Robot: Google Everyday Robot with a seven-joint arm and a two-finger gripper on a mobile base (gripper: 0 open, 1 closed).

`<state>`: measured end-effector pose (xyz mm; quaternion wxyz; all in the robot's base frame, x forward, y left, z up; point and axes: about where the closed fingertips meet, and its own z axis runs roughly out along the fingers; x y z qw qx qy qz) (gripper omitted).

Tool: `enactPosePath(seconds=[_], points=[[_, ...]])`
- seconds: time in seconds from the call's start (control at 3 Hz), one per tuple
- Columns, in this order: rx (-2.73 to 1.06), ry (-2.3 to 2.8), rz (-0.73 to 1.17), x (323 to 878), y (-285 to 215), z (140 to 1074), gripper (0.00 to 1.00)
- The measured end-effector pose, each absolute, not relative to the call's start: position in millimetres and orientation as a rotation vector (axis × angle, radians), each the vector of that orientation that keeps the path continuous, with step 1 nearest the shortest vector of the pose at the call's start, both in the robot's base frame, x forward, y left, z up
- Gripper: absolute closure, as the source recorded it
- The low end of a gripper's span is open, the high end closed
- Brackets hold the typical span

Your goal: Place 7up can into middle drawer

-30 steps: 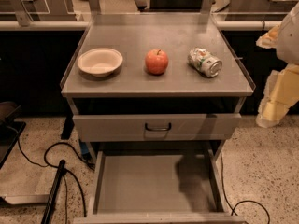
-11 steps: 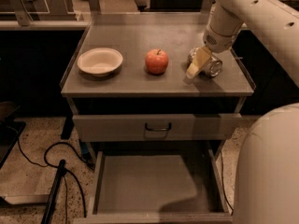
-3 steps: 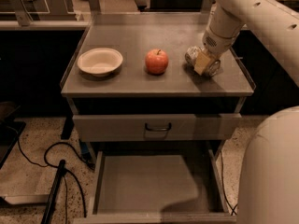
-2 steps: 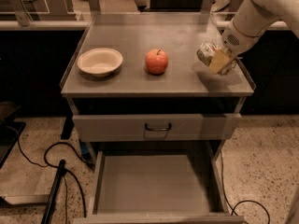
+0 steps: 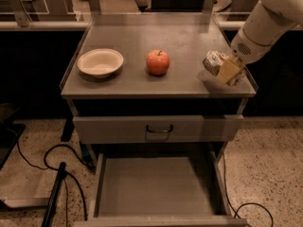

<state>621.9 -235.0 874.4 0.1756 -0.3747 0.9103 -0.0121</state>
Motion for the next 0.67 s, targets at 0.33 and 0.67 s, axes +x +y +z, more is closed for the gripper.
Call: enactPosePath(seconds=[0.33,0.67], points=[[-1.08,2.621,0.004,567.7,-239.0,862.3,1.0],[-1.08,2.621,0.004,567.5,-239.0,862.3,1.0]])
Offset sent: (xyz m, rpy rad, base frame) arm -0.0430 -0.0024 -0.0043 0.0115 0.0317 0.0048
